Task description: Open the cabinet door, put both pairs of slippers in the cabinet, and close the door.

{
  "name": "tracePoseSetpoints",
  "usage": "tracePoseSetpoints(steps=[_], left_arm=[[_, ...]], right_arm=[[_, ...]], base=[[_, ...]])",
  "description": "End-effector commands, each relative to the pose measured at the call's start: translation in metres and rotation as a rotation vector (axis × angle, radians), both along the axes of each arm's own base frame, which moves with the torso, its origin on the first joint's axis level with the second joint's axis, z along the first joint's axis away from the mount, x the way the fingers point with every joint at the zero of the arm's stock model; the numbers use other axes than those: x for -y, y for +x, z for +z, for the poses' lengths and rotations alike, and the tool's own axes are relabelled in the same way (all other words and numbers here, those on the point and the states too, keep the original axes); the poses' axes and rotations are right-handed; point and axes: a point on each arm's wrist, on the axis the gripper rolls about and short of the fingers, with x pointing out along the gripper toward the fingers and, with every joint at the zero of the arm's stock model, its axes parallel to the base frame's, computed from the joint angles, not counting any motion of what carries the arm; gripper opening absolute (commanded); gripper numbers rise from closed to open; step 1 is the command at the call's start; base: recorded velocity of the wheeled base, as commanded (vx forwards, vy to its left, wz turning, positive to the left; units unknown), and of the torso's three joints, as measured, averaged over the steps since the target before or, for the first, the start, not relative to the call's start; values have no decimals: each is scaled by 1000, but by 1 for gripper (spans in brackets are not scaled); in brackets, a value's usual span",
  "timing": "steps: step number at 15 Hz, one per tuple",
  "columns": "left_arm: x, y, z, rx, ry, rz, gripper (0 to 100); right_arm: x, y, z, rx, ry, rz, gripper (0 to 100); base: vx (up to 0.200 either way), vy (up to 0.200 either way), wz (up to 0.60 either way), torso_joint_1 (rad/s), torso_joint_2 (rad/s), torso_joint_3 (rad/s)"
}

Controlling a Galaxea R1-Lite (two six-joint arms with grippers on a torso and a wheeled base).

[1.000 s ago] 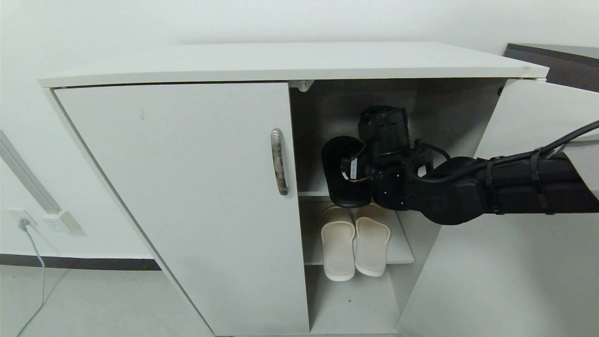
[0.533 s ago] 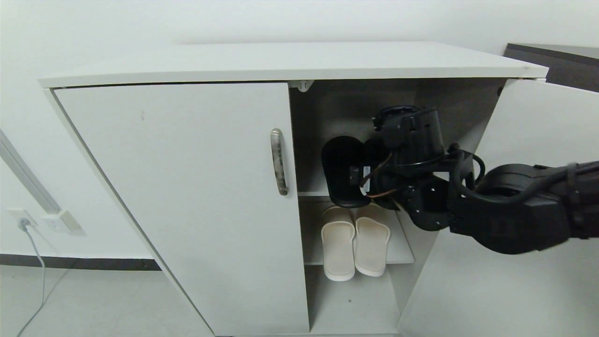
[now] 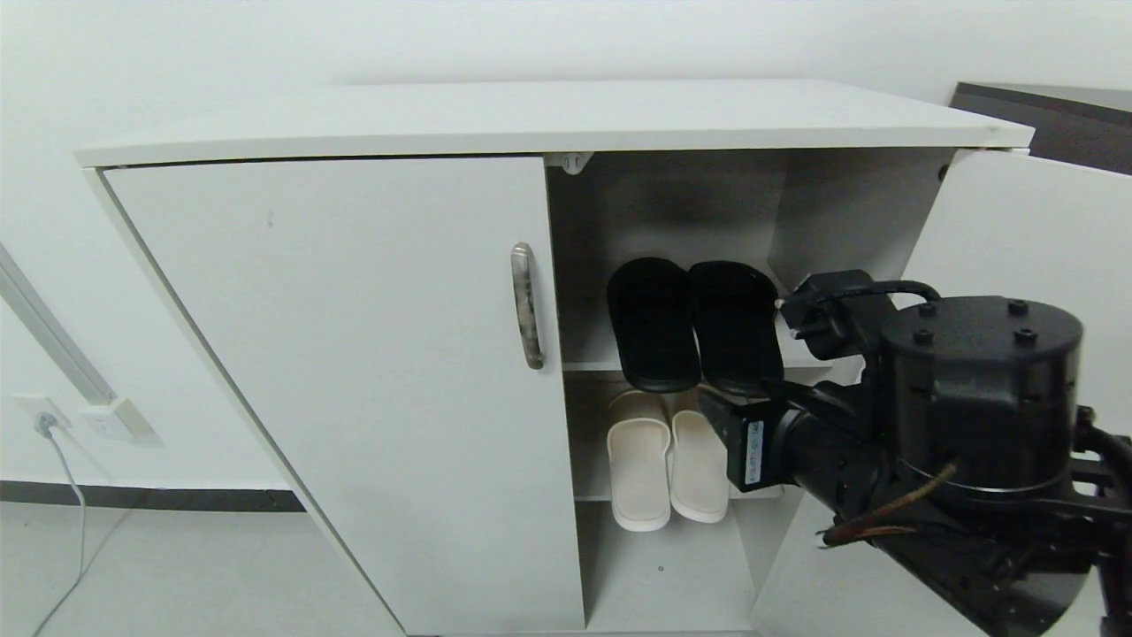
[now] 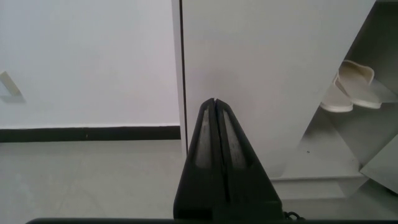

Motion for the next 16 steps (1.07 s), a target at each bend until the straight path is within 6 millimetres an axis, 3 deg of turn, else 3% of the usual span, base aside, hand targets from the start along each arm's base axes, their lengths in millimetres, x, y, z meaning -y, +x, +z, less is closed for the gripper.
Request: tracePoseSetpoints(steps=[1, 11, 16], left_arm=[[0, 0, 0, -1, -1, 2, 0], [0, 0, 0, -1, -1, -2, 0], [0, 0, 0, -1, -1, -2, 0]], right_arm=[[7, -11, 0, 5, 4, 23, 0], [2, -10, -21, -37, -58, 25, 0], [1, -10, -23, -42, -62, 30, 0]], base=[[0, 0, 0, 0, 0, 0], [0, 0, 0, 0, 0, 0], [-200, 0, 0, 6, 3, 3]])
